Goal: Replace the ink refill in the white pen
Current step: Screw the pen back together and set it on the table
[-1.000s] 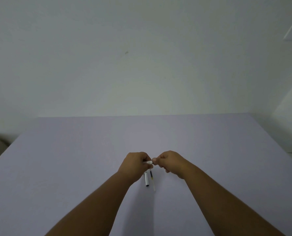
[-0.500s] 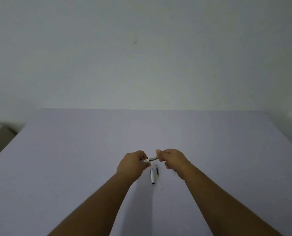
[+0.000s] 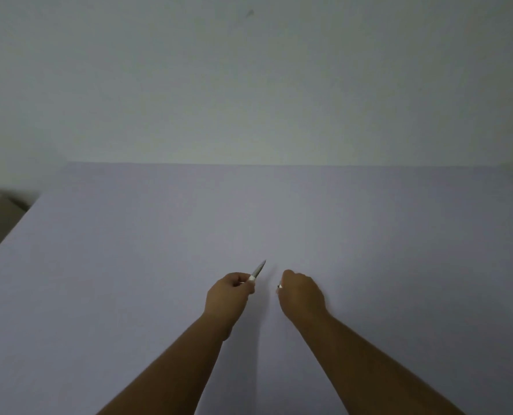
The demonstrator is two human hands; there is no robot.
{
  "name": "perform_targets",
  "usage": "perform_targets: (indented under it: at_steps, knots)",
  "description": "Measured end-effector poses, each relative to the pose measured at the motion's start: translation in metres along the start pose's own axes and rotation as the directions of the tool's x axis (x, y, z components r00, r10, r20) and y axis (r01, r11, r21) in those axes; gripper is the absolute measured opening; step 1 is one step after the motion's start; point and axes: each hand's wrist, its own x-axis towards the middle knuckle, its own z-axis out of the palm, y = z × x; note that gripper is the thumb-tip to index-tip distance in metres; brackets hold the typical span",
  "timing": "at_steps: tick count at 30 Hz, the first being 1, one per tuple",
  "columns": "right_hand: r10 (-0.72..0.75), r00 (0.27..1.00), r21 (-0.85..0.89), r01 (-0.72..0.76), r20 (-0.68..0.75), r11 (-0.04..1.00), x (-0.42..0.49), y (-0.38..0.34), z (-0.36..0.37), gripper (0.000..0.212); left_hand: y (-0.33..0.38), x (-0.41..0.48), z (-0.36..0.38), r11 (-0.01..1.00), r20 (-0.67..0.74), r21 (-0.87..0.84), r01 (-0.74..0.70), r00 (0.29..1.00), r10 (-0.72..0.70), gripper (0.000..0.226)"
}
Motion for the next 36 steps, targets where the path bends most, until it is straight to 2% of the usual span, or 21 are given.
perform_targets:
  at_steps: [2, 4, 7, 9, 11, 13, 15, 17, 20, 26, 30, 36]
  knots:
    - [0.015, 1.000, -0.006, -0.015, -0.026, 1.000, 0.001, -0.004, 0.004, 0.020, -0.002, 0.001, -0.003, 0.999, -0.004, 0.040, -0.007, 1.000, 0.008, 0.008]
    - [0.049, 0.998, 0.057, -0.046, -0.034, 0.997, 0.001, -0.008, 0.005, 0.022, -0.002, 0.002, -0.006, 0.998, -0.004, 0.065, -0.007, 1.000, 0.007, 0.007]
    - [0.149, 0.988, 0.335, -0.130, -0.032, 0.933, 0.003, -0.014, -0.006, 0.029, 0.000, 0.002, -0.010, 0.997, 0.014, 0.073, 0.004, 1.000, -0.005, 0.004]
    - [0.210, 0.978, 0.636, -0.153, -0.014, 0.756, 0.006, -0.016, -0.019, 0.026, 0.002, 0.001, -0.012, 0.998, 0.030, 0.069, 0.006, 1.000, -0.008, 0.004]
    - [0.290, 0.956, 0.880, -0.175, 0.045, 0.442, 0.009, -0.016, -0.036, 0.023, 0.005, -0.001, -0.012, 0.998, 0.051, 0.069, -0.001, 0.999, -0.002, 0.003]
    - [0.295, 0.949, 0.976, -0.158, 0.107, 0.152, 0.010, -0.015, -0.054, 0.023, 0.010, -0.003, -0.010, 0.997, 0.072, 0.074, -0.011, 0.997, 0.006, 0.002]
    - [0.258, 0.957, 0.989, -0.147, 0.135, 0.027, 0.010, -0.014, -0.067, 0.022, 0.014, -0.006, -0.008, 0.997, 0.087, 0.074, -0.027, 0.996, 0.020, 0.005]
    - [0.212, 0.965, 0.987, -0.159, 0.153, 0.009, 0.008, -0.014, -0.075, 0.013, 0.019, -0.008, -0.005, 0.997, 0.103, 0.065, -0.041, 0.994, 0.034, 0.005]
    - [0.137, 0.976, 0.984, -0.176, 0.170, 0.036, 0.003, -0.012, -0.078, 0.009, 0.025, -0.013, -0.002, 0.997, 0.114, 0.056, -0.058, 0.992, 0.051, 0.005]
    - [0.023, 0.984, 0.967, -0.176, 0.175, 0.181, -0.008, -0.012, -0.079, 0.011, 0.033, -0.017, 0.002, 0.997, 0.123, 0.009, -0.083, 0.989, 0.081, 0.005]
    - [-0.014, 0.985, 0.965, -0.166, 0.172, 0.204, -0.011, -0.010, -0.084, 0.011, 0.034, -0.018, 0.006, 0.994, 0.094, -0.006, -0.105, 0.990, 0.105, 0.004]
    - [-0.053, 0.981, 0.963, -0.170, 0.185, 0.208, -0.011, -0.002, -0.085, 0.014, 0.034, -0.017, 0.011, 0.997, 0.136, -0.062, -0.055, 0.989, 0.063, 0.004]
